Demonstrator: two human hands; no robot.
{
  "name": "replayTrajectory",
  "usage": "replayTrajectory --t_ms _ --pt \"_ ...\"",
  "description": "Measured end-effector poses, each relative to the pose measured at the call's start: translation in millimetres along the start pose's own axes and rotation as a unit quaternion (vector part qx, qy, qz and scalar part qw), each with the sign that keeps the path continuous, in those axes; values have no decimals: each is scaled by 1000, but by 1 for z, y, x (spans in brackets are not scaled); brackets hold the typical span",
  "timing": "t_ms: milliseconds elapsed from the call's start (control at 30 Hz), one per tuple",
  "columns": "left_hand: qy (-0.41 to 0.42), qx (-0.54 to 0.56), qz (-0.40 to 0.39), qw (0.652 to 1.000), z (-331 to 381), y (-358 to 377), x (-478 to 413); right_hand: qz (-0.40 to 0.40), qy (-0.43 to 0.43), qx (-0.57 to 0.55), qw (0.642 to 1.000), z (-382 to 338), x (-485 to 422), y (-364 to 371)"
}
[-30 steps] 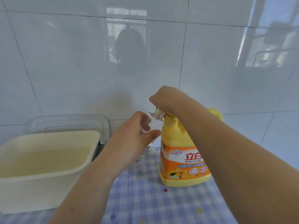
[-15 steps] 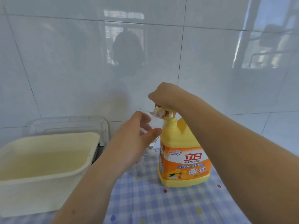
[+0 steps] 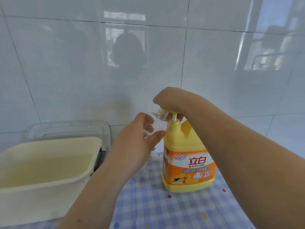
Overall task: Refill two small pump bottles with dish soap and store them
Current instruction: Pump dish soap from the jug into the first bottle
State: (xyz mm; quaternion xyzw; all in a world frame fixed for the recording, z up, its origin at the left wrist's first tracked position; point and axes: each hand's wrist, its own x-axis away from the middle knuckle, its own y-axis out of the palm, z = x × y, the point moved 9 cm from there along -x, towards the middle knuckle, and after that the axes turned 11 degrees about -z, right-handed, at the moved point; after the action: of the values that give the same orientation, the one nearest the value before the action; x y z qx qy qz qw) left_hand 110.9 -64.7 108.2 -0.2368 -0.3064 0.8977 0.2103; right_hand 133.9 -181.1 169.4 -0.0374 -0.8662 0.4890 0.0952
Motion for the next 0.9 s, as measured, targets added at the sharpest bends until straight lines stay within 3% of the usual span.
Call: replayTrajectory --t_ms 533,900 --pt "-2 -32 -44 999 -6 4 -3 3 32 53 998 10 -6 8" --pt "4 -17 -47 999 -3 4 -3 9 56 9 998 15 -5 4"
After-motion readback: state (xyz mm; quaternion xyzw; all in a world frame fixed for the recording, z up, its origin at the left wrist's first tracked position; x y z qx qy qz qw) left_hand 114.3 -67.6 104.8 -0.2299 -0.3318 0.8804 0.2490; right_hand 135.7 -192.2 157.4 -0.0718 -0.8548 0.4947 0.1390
